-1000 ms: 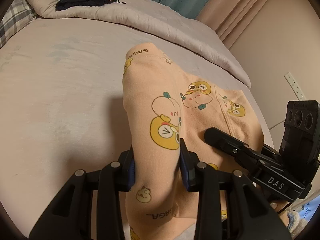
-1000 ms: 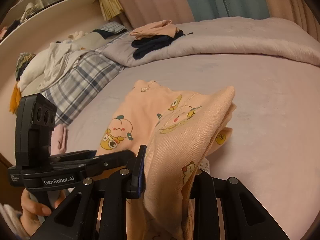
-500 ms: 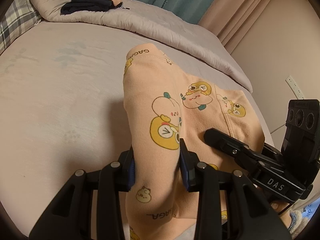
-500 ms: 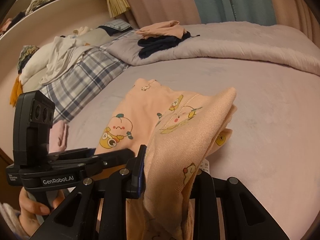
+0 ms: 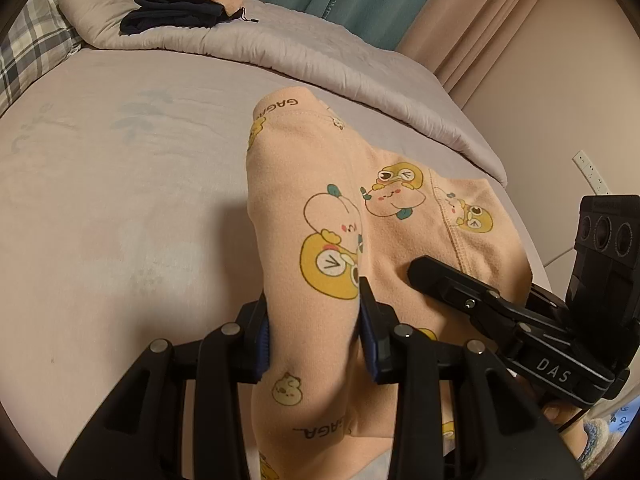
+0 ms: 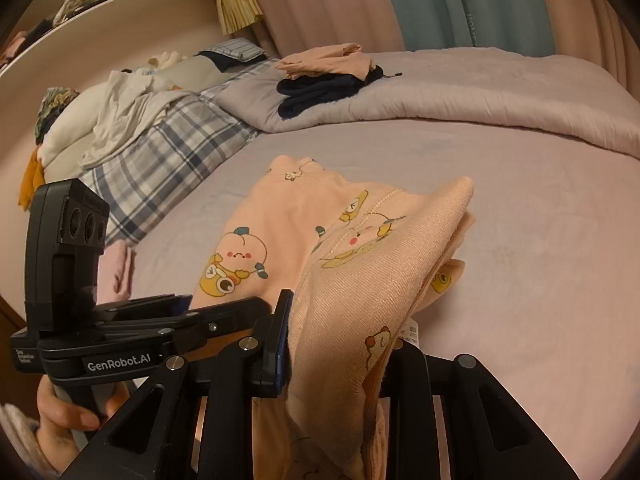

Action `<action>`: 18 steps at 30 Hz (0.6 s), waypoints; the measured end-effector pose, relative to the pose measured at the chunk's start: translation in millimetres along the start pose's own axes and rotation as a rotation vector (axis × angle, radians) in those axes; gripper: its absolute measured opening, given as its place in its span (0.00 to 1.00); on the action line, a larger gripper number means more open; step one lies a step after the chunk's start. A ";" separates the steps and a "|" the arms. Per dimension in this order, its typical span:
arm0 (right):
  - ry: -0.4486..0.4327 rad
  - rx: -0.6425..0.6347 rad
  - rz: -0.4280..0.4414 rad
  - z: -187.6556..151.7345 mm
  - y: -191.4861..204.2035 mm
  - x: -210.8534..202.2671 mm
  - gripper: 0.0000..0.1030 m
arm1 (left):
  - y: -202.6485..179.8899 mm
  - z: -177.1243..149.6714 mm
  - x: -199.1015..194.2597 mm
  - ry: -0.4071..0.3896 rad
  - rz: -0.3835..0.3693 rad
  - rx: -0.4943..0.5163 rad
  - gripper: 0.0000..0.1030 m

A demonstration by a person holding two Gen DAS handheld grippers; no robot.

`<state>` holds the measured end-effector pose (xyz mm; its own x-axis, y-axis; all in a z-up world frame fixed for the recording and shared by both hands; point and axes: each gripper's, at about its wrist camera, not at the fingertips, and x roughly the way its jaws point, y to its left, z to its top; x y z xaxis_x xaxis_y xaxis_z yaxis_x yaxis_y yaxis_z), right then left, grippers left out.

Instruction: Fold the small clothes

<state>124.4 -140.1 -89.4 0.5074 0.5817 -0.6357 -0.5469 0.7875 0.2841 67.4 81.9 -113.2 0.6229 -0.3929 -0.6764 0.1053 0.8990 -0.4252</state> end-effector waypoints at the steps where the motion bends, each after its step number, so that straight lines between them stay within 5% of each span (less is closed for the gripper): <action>1: 0.001 -0.002 0.000 0.1 -0.3 0.1 0.27 | -0.4 0.0 -0.3 -0.001 0.002 0.002 0.35; 18: 0.011 0.000 0.002 5.3 -2.3 6.0 0.27 | -1.0 4.3 8.6 0.005 0.021 0.001 0.35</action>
<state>132.2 -137.4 -90.1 0.4990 0.5807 -0.6433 -0.5476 0.7866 0.2853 76.0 78.4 -116.0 0.6215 -0.3749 -0.6879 0.0932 0.9072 -0.4103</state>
